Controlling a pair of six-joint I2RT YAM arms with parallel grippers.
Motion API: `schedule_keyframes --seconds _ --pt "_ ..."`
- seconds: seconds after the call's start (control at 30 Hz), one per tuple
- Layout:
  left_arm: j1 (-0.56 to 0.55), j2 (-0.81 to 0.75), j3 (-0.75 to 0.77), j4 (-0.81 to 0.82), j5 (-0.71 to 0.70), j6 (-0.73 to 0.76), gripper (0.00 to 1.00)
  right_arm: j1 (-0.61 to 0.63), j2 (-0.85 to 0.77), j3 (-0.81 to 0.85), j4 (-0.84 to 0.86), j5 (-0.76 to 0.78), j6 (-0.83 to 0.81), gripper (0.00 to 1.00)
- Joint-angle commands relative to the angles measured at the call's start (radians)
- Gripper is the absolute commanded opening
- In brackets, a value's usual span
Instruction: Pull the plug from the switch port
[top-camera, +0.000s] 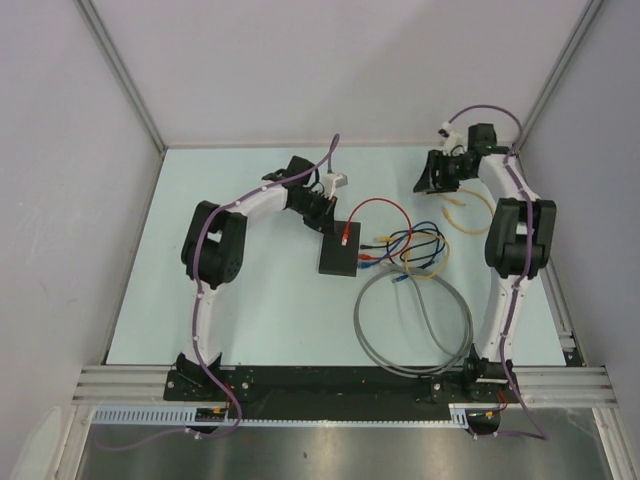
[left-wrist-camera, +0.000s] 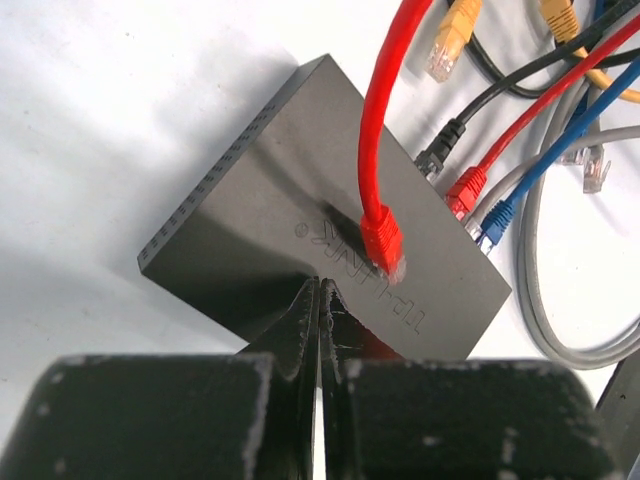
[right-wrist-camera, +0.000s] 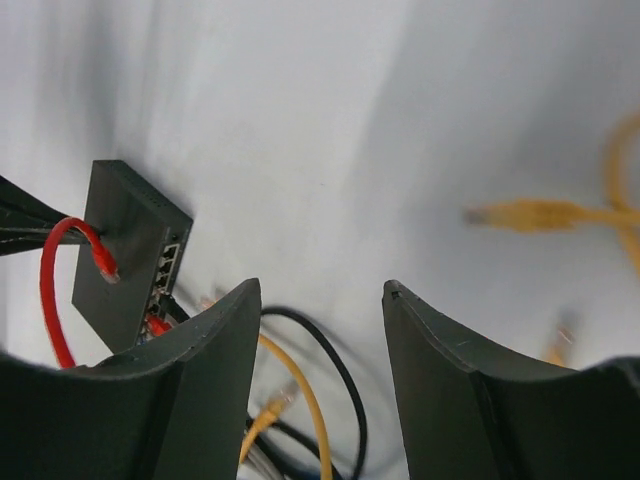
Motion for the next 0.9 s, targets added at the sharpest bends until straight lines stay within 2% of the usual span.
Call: schedule_keyframes --seconds 0.0,0.1,0.27,0.57,0.73,0.8,0.87 --pt "0.01 -0.049 -0.043 -0.063 -0.022 0.055 0.0 0.054 0.105 0.104 -0.022 -0.156 -0.026 0.57" --pt "0.008 -0.072 -0.075 -0.069 -0.011 0.075 0.0 0.097 0.18 0.147 -0.06 -0.244 -0.067 0.56" --pt "0.007 -0.082 -0.116 -0.086 -0.019 0.11 0.0 0.187 0.308 0.261 -0.287 -0.351 -0.244 0.55" --pt "0.004 -0.045 -0.106 -0.079 -0.04 0.116 0.0 0.23 0.319 0.144 -0.306 -0.403 -0.285 0.57" --pt "-0.001 -0.03 -0.089 -0.083 -0.064 0.118 0.0 0.261 0.356 0.143 -0.419 -0.414 -0.388 0.58" --pt "-0.004 -0.031 -0.092 -0.083 -0.066 0.118 0.0 0.272 0.381 0.15 -0.494 -0.421 -0.452 0.56" --pt "-0.006 -0.036 -0.095 -0.081 -0.071 0.12 0.0 0.273 0.388 0.147 -0.496 -0.426 -0.453 0.53"
